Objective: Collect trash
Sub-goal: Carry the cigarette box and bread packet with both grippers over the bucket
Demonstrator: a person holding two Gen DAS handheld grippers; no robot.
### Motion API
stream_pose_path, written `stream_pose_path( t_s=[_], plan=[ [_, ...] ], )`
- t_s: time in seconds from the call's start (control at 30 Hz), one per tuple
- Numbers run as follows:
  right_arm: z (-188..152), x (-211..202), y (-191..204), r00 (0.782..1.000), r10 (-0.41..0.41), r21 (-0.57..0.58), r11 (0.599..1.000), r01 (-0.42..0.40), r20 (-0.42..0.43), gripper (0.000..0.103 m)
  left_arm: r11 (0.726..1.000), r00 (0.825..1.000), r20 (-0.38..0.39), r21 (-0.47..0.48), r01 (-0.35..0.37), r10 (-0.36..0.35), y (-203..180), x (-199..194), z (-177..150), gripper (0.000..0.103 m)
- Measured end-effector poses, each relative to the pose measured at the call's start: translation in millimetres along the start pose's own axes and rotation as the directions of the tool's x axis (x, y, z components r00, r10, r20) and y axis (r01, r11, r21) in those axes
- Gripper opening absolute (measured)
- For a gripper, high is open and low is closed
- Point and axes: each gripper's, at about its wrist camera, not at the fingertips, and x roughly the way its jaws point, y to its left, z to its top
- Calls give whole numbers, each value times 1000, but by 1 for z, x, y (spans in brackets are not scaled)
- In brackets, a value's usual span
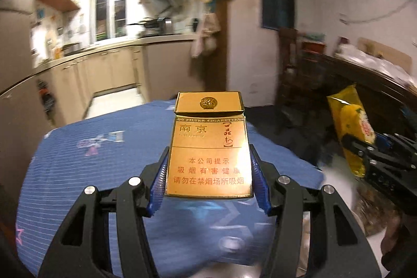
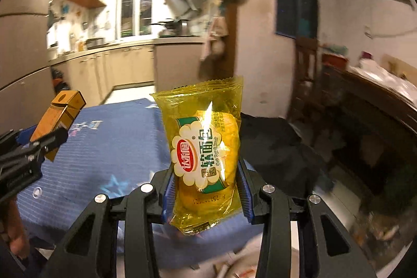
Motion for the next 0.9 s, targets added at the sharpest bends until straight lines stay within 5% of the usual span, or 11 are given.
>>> stream_pose_path(
  t_s=[0.3,0.5,0.7,0.9],
  plan=[
    [-57,-48,-96,993,-112,91,989,115,-39,42,987,991,-37,90,131,-128,-91,8,-16,53],
    [-80,-60,-134,982,-165,132,975,176,-91,42,974,976,-127,118,194,-179,-124,31,-33,53],
    [-129,-48,-175,960,-158,173,964,201,-233,42,950,933,-264,129,284,-243,-163,60,-60,53],
    [-164,-7,-190,926,-113,208,958,198,-361,42,921,854,-420,95,377,-307,-197,89,-98,53]
  ],
)
